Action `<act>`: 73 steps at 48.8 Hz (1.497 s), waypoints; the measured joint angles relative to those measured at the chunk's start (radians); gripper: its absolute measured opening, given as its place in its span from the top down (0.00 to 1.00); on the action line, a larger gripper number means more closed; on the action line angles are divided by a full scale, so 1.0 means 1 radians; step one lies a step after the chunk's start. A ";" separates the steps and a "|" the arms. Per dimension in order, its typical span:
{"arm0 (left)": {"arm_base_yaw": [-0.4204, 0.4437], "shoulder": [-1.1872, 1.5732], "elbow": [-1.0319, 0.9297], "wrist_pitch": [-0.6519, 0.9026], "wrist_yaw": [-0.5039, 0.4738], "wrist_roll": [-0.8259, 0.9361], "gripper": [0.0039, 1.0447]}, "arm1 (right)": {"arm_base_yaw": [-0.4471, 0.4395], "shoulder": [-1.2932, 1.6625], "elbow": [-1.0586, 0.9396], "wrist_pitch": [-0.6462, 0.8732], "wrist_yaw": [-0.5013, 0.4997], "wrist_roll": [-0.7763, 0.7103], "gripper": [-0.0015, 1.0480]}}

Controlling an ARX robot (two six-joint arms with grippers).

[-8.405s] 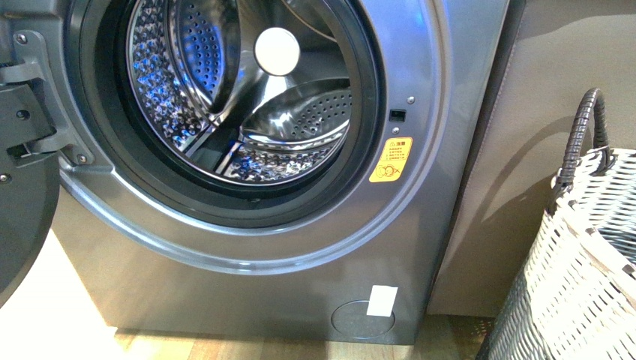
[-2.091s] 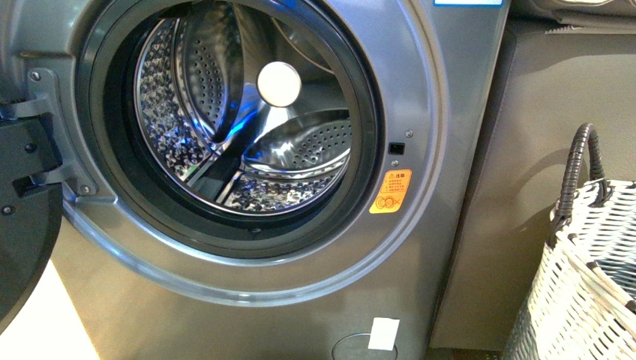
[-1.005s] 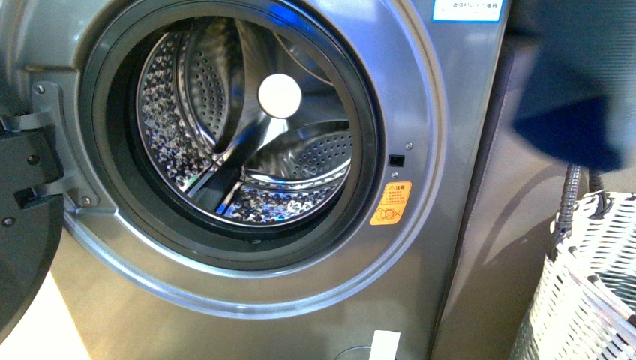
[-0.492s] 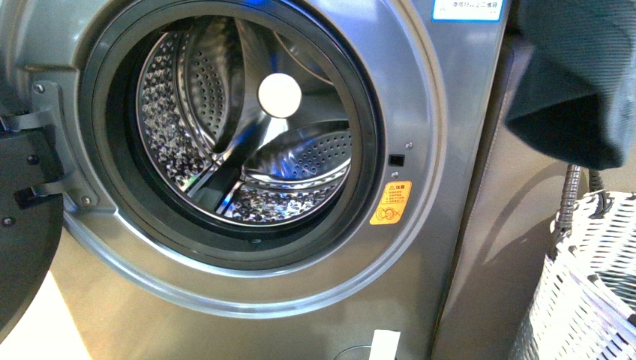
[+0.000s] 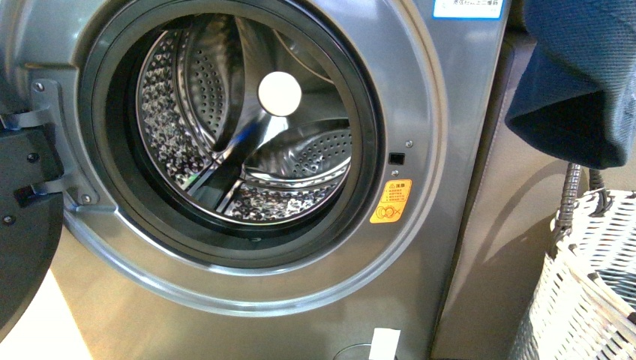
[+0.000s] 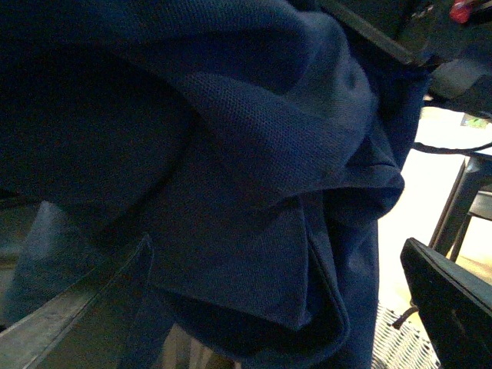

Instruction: Put clothes into washing machine

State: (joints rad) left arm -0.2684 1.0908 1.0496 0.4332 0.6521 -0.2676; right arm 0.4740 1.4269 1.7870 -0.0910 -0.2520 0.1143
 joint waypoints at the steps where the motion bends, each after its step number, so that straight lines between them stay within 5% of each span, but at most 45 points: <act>1: -0.008 0.005 0.004 -0.005 -0.010 0.006 0.06 | 0.000 0.000 0.000 0.000 0.000 0.000 0.83; 12: -0.125 0.101 0.073 -0.056 -0.185 0.083 0.06 | 0.000 0.000 0.000 0.000 0.000 -0.001 0.83; 29: -0.246 0.120 0.097 0.007 -0.152 0.053 0.06 | 0.000 0.000 0.000 0.000 0.003 -0.003 0.83; 39: -0.377 0.153 0.138 -0.003 -0.266 0.074 0.06 | 0.000 0.000 0.000 0.000 0.004 -0.003 0.83; 58: -0.386 0.323 0.264 -0.036 -0.635 0.125 0.06 | 0.000 0.000 0.000 0.000 0.008 -0.006 0.83; 67: -0.367 0.326 0.263 0.028 -0.674 0.116 0.06 | 0.000 0.000 0.000 0.000 0.007 -0.006 0.83; 73: -0.355 0.313 0.246 0.068 -0.683 0.103 0.22 | 0.000 0.000 0.003 0.000 0.005 -0.007 0.72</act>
State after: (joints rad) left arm -0.6231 1.4040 1.2961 0.5014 -0.0311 -0.1650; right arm 0.4740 1.4269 1.7905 -0.0906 -0.2470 0.1074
